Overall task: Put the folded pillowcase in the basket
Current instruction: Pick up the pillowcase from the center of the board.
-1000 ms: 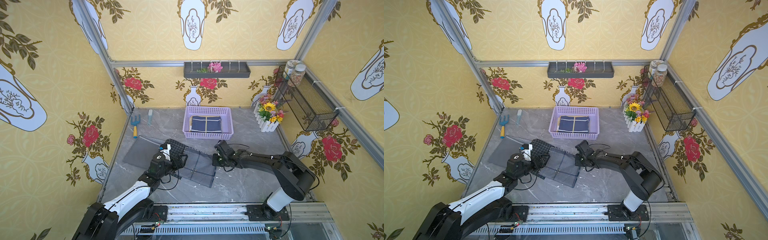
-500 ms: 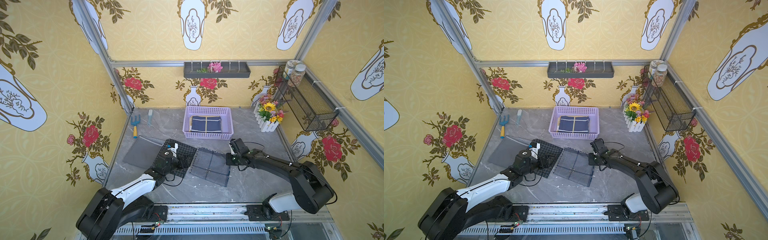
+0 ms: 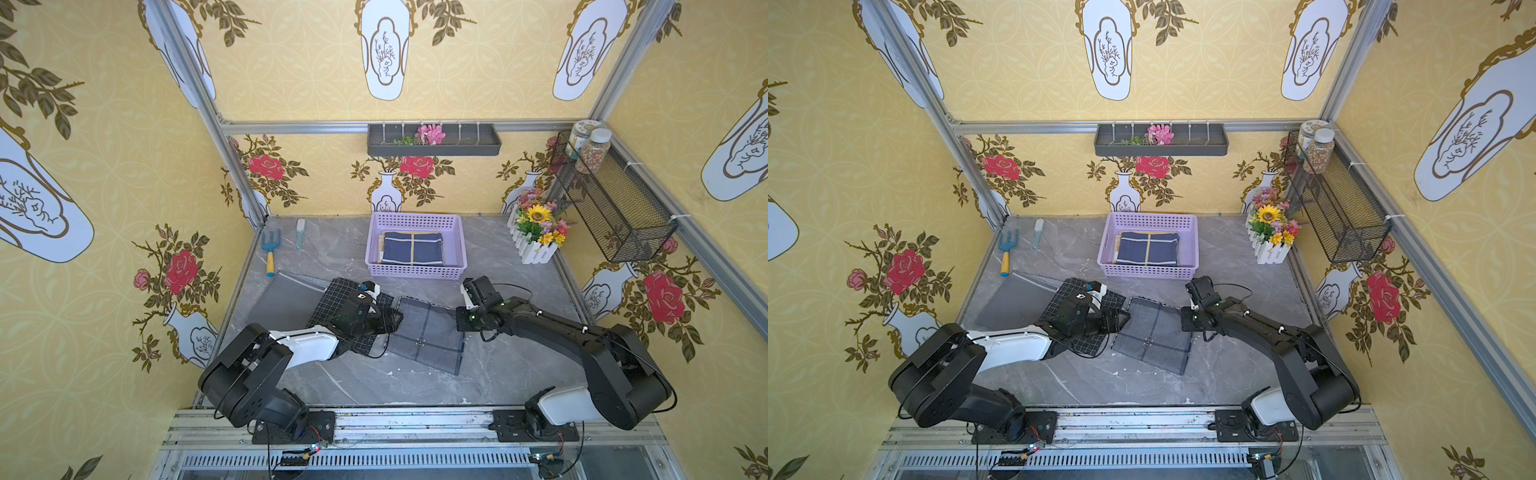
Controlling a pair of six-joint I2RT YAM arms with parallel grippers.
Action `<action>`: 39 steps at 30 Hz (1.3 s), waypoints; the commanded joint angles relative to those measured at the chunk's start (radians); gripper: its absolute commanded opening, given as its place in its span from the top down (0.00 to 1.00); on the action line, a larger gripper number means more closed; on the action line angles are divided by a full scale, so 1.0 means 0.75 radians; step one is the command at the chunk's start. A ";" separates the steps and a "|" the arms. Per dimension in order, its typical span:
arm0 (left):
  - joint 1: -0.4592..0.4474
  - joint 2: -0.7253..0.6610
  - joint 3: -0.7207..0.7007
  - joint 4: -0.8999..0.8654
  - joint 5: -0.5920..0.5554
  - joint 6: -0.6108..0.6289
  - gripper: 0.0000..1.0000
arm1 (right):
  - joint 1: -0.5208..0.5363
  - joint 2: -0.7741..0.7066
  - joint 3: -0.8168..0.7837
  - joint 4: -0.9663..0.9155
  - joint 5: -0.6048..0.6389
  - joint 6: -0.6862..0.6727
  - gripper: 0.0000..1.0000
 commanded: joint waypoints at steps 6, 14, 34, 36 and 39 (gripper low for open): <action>-0.064 0.154 0.103 -0.062 -0.118 0.013 0.32 | -0.008 -0.020 -0.006 -0.017 0.019 -0.021 0.96; -0.098 0.237 0.162 -0.116 -0.137 0.009 0.41 | -0.014 -0.014 -0.007 -0.013 0.016 -0.021 0.96; -0.172 0.288 0.189 -0.155 -0.175 -0.020 0.90 | -0.023 -0.014 -0.020 -0.006 0.012 -0.009 0.96; -0.175 0.283 0.187 -0.156 -0.183 -0.022 0.96 | -0.023 -0.013 -0.021 -0.006 0.011 -0.009 0.96; -0.179 0.270 0.183 -0.150 -0.201 -0.027 1.00 | -0.022 -0.016 -0.021 -0.004 0.013 -0.006 0.97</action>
